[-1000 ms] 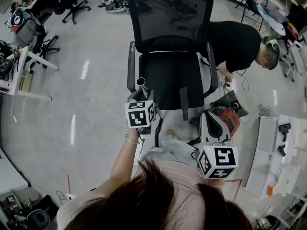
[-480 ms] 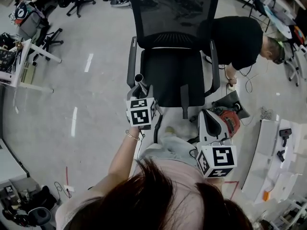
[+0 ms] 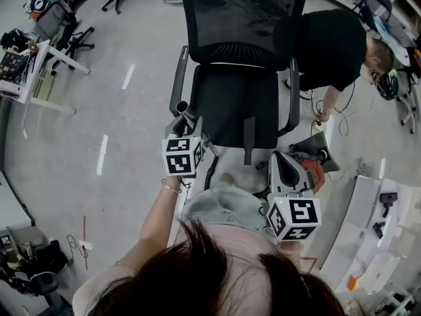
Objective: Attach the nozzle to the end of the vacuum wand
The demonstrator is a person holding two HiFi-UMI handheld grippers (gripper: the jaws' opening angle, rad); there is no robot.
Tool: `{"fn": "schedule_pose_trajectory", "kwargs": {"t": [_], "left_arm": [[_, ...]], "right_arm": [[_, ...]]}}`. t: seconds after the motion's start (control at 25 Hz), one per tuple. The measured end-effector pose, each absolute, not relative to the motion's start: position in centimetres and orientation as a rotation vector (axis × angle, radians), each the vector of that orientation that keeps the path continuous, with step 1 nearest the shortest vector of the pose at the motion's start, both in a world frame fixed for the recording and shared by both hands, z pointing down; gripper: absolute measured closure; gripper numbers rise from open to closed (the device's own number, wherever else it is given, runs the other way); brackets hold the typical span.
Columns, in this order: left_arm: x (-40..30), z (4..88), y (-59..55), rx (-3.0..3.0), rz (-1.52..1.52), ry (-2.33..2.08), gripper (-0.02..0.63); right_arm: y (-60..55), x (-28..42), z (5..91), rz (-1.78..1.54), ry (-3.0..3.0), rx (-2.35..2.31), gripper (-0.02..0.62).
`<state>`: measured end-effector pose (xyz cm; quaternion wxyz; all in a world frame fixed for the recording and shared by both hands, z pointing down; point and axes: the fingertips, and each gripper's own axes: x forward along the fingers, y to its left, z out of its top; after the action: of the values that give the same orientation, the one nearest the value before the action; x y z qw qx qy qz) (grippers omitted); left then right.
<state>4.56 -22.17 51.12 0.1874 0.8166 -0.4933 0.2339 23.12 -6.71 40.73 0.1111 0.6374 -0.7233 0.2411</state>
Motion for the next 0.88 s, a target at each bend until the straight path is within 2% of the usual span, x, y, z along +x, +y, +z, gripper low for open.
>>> {"fn": "schedule_pose_trajectory", "kwargs": {"t": [0.36,0.88], "left_arm": [[5.2,51.4,-21.1,2.3,0.672,-1.4,0.453],[4.7,51.3,-20.3,2.35,0.641,-1.382,0.453]], "right_arm": [[-7.0,25.5,46.4,0.851,-2.169,1.783,0.571],[-7.4,25.1,56.6,1.007,-2.142,1.677,0.57]]}}
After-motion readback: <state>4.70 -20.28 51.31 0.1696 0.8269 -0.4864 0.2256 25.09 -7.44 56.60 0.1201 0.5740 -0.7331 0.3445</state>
